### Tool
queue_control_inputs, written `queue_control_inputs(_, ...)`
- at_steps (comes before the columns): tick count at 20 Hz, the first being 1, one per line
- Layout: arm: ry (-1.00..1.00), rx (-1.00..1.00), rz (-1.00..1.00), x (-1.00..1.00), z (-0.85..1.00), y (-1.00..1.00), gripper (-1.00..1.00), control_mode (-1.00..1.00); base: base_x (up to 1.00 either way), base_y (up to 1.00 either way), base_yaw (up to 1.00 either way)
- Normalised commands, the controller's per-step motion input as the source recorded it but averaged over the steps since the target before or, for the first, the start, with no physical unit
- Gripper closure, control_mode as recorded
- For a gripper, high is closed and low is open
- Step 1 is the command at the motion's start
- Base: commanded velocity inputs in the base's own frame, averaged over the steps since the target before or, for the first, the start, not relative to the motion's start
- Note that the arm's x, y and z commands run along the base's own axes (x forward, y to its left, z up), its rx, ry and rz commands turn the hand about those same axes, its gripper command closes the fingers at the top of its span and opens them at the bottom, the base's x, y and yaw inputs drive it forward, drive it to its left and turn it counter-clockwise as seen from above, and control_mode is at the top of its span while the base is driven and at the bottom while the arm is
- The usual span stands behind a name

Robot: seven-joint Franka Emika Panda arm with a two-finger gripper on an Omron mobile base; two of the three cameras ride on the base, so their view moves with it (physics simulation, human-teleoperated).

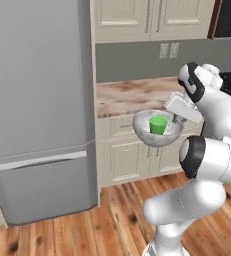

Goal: Place the cup inside the bowl on the dining table and move the bowl to any counter.

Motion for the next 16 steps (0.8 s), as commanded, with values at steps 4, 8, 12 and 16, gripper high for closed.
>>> queue_control_inputs(4,0.00,0.00,0.00,0.00,0.00,0.00,1.00,1.00,0.44,-0.50,0.01)
queue_control_inputs(8,0.00,0.00,0.00,0.00,0.00,0.00,1.00,1.00,0.43,-0.50,0.01)
queue_control_inputs(12,0.00,0.00,0.00,0.00,0.00,0.00,1.00,1.00,0.37,-0.46,0.02)
queue_control_inputs(16,0.00,0.00,0.00,0.00,0.00,0.00,1.00,1.00,0.35,-0.34,0.02)
